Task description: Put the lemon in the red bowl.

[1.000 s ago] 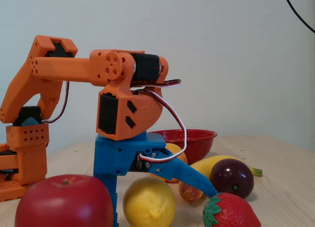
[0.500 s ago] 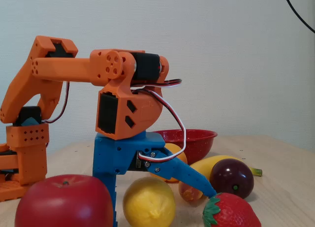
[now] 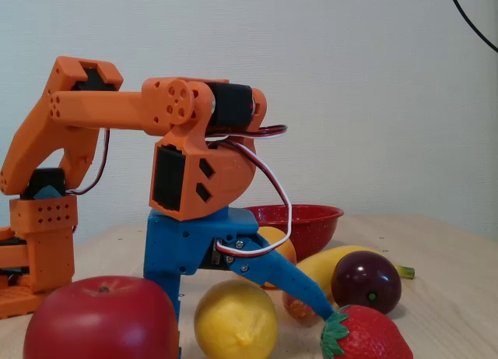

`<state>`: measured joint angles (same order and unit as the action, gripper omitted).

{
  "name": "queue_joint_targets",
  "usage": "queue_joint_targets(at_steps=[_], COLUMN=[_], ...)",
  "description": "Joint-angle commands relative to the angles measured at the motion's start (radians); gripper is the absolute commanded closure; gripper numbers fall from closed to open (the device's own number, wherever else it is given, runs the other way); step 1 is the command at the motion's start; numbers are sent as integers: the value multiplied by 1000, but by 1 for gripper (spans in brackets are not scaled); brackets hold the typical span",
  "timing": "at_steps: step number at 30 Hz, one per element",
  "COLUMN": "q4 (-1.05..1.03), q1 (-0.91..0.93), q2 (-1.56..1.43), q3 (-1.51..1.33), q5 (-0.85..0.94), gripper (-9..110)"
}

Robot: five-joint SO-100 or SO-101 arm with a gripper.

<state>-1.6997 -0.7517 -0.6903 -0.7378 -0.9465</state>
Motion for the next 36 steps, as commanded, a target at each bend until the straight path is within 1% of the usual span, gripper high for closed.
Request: queue_joint_targets(at_steps=[1, 8, 18, 25, 28, 30, 36], q4=[-21, -20, -23, -43, -48, -57, -117], q1=[6, 2, -6, -5, -3, 0, 0], q2=[-63, -64, -64, -66, -66, -69, -100], q3=[61, 61, 61, 66, 66, 67, 104], q5=[-21, -28, -35, -21, -29, -32, 18], gripper=[45, 47, 57, 74, 87, 100, 101])
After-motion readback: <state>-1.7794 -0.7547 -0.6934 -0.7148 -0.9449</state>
